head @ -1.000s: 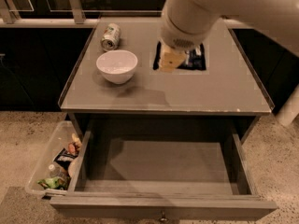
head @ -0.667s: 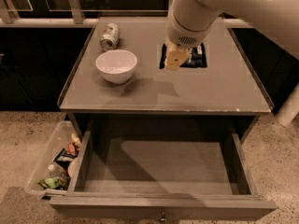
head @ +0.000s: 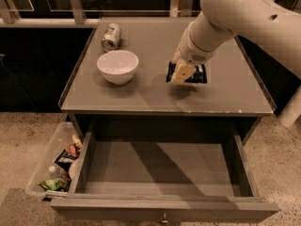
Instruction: Pick rxbar blueberry from top drawer and place on counter
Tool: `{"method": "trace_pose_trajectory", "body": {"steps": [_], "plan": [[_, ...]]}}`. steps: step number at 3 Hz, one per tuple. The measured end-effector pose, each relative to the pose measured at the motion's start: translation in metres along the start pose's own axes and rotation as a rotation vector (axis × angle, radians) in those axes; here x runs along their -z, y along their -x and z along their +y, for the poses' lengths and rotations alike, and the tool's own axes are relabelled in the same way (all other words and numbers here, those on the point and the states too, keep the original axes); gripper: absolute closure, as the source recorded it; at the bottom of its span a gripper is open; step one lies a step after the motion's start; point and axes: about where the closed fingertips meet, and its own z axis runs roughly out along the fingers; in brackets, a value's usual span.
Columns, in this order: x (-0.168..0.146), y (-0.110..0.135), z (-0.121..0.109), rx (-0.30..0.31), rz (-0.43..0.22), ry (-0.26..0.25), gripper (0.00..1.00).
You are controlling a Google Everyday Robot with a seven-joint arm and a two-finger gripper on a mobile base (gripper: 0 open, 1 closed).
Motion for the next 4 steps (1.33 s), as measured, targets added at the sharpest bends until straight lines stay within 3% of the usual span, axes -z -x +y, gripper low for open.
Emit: {"method": "trace_pose_trajectory", "body": {"steps": [3,4], "plan": [[-0.014,-0.015,0.008,-0.044,0.011,0.03,1.0],[-0.014,-0.015,0.008,-0.044,0.011,0.03,0.81]]}}
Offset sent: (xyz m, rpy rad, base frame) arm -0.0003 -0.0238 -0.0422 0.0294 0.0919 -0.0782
